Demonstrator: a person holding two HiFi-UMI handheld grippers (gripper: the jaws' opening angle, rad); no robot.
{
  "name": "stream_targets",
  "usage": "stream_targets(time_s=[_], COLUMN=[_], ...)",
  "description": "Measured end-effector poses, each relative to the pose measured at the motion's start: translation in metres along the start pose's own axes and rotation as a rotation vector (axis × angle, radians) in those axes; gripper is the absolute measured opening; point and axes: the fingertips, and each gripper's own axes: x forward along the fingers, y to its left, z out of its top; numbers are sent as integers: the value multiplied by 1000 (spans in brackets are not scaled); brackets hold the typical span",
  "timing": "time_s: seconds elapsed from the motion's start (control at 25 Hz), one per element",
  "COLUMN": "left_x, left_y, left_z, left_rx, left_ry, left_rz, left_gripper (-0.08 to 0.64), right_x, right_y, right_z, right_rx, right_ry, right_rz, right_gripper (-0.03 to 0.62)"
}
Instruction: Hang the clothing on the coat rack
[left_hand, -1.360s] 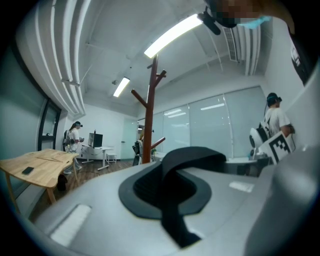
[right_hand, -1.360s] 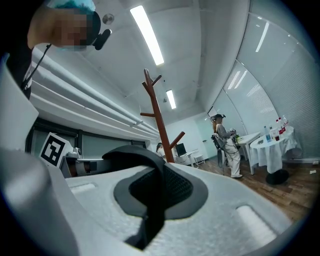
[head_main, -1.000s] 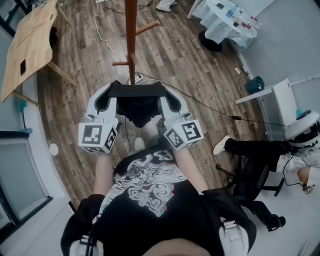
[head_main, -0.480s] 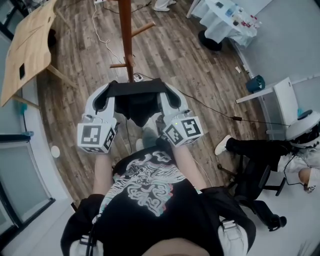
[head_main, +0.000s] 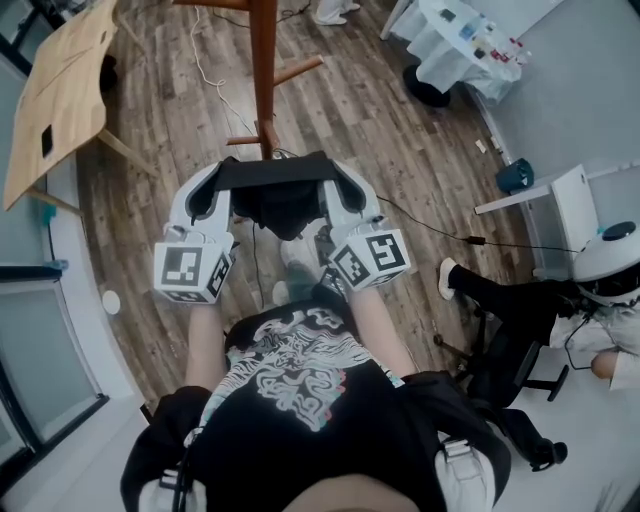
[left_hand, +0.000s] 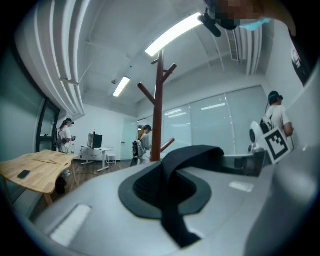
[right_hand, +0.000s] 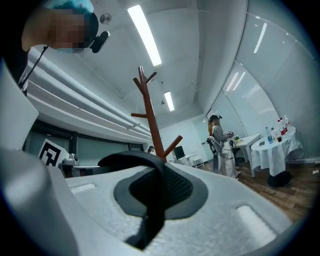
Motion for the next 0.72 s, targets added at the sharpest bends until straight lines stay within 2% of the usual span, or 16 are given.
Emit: stream_targets(time_s=[0.72], left_x=[53], left_y=[33], left_z=[20], left_rx=[-12], left_ry=[-36], left_rz=[28], left_gripper=[3], right_x=[65], right_y=[-30], right_z=[19], right_rx=[1], right_ry=[-10], right_rz=[63], right_gripper=[14])
